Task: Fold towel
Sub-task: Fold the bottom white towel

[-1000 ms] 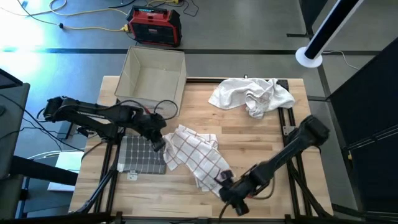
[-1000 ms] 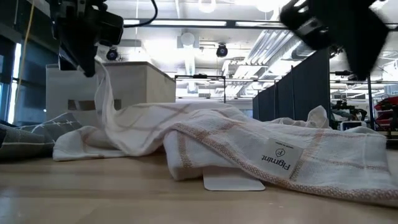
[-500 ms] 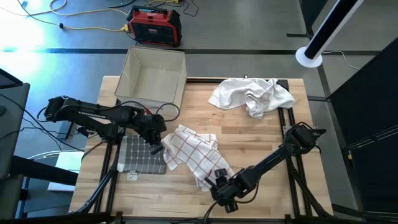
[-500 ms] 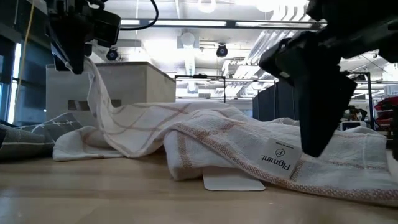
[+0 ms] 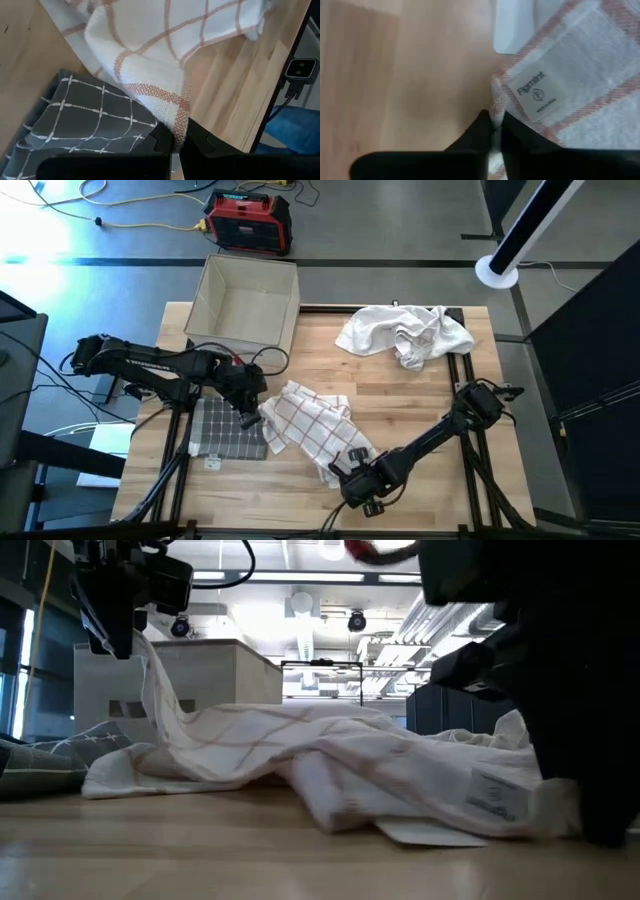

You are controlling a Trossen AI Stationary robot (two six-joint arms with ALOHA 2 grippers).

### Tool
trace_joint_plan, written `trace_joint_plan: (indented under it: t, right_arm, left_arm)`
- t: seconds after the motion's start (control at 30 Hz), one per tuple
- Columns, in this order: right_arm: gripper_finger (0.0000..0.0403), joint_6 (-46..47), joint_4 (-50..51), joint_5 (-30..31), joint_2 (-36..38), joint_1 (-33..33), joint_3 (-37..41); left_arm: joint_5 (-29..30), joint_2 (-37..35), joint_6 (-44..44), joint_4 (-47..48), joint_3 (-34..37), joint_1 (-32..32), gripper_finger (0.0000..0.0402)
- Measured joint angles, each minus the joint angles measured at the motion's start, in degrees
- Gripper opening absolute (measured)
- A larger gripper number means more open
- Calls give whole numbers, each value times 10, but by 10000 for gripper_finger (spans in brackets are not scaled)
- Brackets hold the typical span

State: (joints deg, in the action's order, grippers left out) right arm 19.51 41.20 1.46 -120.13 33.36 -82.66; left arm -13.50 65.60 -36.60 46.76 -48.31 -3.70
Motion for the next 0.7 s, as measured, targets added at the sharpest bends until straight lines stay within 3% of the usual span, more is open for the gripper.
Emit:
trace_joint_plan:
  t: [0.17,0.33,0.53,0.7]
  right_arm:
    - [6,16,150,36,36,-17,-13]
    - [6,48,277,84,137,-38,-14]
    - [6,138,287,141,314,-69,-17]
    - [5,191,284,285,422,-76,-60]
  left_arm:
    - [14,-3,32,32,-19,0,4]
    - [82,-3,75,130,-98,0,4]
    - [147,-4,90,170,-225,0,4]
    - [182,-4,99,168,-303,0,4]
